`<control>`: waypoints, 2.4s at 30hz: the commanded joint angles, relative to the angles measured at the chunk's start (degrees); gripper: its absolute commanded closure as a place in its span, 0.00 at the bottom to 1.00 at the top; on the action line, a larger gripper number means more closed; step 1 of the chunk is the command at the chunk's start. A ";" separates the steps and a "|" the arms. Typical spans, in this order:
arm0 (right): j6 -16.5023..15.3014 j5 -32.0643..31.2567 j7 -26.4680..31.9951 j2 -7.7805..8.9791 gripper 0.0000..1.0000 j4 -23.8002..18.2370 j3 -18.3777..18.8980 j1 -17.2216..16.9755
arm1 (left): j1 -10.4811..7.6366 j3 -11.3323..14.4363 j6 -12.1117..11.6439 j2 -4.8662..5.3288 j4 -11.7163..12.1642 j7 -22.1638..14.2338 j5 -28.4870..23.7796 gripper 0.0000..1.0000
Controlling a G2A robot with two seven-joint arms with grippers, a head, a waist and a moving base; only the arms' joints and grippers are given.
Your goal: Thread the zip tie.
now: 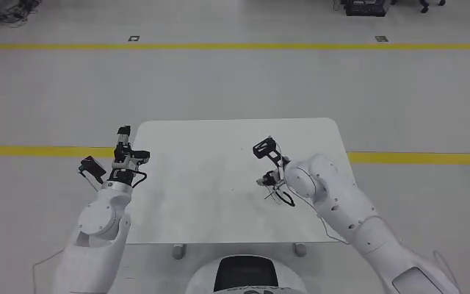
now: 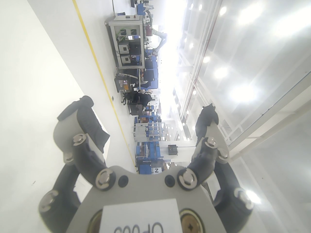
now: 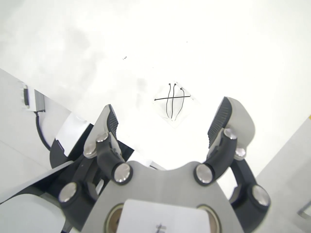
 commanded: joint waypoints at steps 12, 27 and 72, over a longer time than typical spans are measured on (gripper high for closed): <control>-1.13 1.57 2.15 -1.54 0.00 5.13 -3.78 3.65 | 0.00 0.00 0.00 0.00 0.00 0.00 0.00 0.00; -3.04 1.49 8.96 -2.97 0.00 9.94 -7.47 5.86 | 0.00 0.00 0.00 0.00 0.00 0.00 0.00 0.00; -9.45 2.21 6.03 -5.79 0.00 22.40 -11.13 9.99 | 0.00 0.00 0.00 0.00 0.00 0.00 0.00 0.00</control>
